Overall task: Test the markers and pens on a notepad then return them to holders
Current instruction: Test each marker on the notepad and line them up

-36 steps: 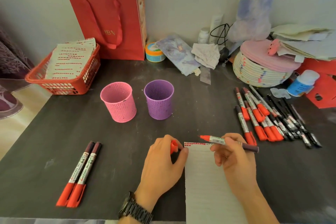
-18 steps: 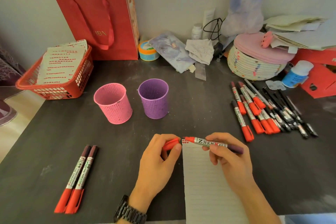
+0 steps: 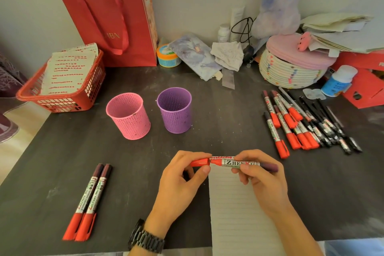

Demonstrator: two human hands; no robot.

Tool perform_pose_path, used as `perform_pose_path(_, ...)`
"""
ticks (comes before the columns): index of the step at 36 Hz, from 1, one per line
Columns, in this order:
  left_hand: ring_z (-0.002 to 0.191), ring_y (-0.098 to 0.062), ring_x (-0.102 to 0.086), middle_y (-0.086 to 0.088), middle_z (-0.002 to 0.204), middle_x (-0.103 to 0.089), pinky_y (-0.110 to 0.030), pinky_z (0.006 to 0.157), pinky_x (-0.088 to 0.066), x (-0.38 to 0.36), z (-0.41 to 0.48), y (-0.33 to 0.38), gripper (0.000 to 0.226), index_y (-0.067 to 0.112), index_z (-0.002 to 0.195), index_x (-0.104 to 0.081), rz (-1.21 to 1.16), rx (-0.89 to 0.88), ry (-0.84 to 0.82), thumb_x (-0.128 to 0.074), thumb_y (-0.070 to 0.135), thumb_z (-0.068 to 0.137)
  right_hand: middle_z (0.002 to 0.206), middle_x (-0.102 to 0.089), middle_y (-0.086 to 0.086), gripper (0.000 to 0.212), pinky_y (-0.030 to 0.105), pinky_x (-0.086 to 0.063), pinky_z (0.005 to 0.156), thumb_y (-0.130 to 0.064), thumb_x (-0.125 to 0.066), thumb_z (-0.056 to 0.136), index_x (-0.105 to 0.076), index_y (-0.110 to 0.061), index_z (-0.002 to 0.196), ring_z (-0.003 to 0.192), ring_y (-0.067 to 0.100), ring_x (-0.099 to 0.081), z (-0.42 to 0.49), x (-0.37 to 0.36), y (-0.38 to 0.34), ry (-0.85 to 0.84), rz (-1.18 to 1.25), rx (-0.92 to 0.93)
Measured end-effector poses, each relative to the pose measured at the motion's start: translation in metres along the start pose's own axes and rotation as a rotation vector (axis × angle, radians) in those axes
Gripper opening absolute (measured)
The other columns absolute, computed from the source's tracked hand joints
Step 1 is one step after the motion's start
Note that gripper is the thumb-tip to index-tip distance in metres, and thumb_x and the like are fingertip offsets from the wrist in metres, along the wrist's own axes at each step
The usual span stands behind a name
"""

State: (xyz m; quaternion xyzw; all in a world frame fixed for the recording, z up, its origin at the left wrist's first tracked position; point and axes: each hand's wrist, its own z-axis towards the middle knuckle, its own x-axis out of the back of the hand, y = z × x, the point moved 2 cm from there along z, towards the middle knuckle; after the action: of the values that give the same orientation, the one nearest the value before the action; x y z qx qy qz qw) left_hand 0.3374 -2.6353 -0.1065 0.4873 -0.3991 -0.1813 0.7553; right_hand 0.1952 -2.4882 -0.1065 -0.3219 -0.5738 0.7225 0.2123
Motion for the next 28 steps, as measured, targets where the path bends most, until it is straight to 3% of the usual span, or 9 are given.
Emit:
perform_pose_path(14,0.09,-0.011,-0.06,0.021,0.103,-0.065,-0.009,0.071,-0.041,0.002,-0.003,0.0,0.027,0.046,0.113,-0.066,0.002,-0.013,-0.074,-0.061,0.051,0.087,0.081,-0.074,0.011,0.014,0.028,-0.053,0.056,-0.023,-0.08,0.084,-0.08,-0.022,0.098,0.064,0.021,-0.066,0.005,-0.011,-0.016,-0.166,-0.232,-0.082)
perform_pose_path(19,0.09,-0.012,-0.06,0.021,0.103,-0.064,-0.012,0.07,-0.044,0.012,-0.003,0.006,0.024,0.047,0.11,-0.066,-0.008,-0.018,-0.071,-0.062,0.048,0.086,0.09,-0.077,0.008,0.022,0.028,-0.057,0.061,-0.027,-0.074,0.083,-0.079,-0.03,0.105,0.07,0.022,-0.07,0.005,-0.013,-0.034,-0.276,-0.315,-0.133)
perform_pose_path(23,0.092,-0.011,-0.059,0.022,0.105,-0.061,-0.011,0.07,-0.045,0.021,-0.005,0.016,0.025,0.046,0.111,-0.065,0.081,-0.092,-0.091,-0.059,0.05,0.087,0.099,-0.077,0.002,0.027,0.026,-0.057,0.061,-0.031,-0.064,0.089,-0.076,-0.032,0.113,0.071,0.022,-0.071,0.002,-0.01,-0.051,-0.406,-0.389,-0.185)
perform_pose_path(28,0.093,-0.007,-0.058,0.026,0.108,-0.053,-0.011,0.071,-0.048,0.026,-0.005,0.032,0.029,0.047,0.114,-0.063,0.307,-0.19,-0.143,-0.053,0.052,0.087,0.093,-0.075,-0.019,0.024,0.016,-0.054,0.066,-0.033,-0.064,0.092,-0.069,-0.043,0.113,0.078,0.007,-0.07,-0.008,-0.016,-0.056,-0.397,-0.684,-0.142)
